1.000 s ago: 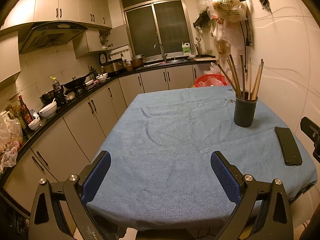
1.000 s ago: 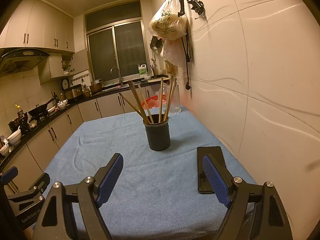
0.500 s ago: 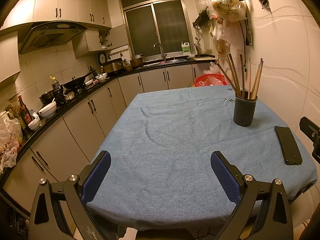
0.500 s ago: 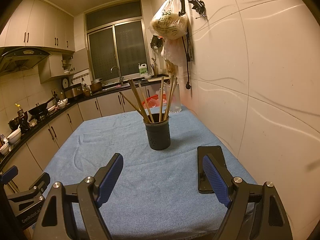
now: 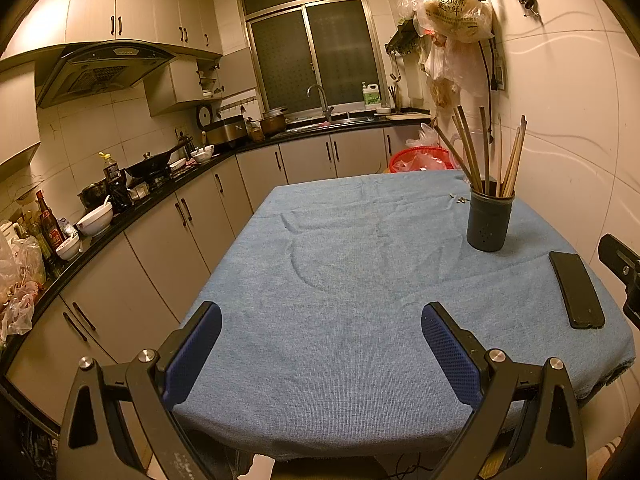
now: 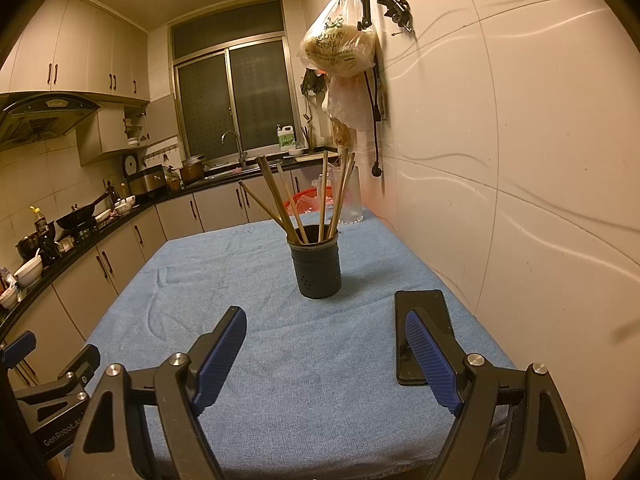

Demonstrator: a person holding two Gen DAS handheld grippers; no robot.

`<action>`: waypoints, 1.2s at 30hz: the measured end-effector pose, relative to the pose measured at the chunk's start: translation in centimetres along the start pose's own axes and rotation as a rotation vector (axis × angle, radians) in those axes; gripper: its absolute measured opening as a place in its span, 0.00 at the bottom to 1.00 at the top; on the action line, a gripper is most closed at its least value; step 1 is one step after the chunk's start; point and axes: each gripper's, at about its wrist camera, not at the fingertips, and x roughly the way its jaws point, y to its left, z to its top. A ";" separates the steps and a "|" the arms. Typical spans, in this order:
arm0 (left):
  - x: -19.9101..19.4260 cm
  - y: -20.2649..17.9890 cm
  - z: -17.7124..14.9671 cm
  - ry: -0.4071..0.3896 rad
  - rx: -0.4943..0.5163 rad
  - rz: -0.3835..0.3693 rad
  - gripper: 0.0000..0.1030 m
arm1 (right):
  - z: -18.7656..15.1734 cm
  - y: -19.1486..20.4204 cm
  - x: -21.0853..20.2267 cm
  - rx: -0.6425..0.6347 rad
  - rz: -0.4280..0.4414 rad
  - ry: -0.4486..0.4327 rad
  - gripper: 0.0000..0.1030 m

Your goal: Organize utensils

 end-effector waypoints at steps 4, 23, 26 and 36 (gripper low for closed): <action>0.1 0.1 -0.1 0.001 0.001 -0.001 0.97 | 0.0 0.0 0.0 0.000 0.000 0.001 0.82; 0.1 0.2 -0.2 0.003 0.004 -0.002 0.97 | 0.0 0.0 0.1 0.000 0.000 0.003 0.82; 0.1 0.2 -0.1 0.003 0.003 -0.001 0.97 | 0.0 0.0 0.1 -0.001 0.000 0.003 0.82; 0.0 0.2 -0.1 0.001 0.002 -0.001 0.97 | 0.0 0.0 0.1 0.000 0.000 0.003 0.82</action>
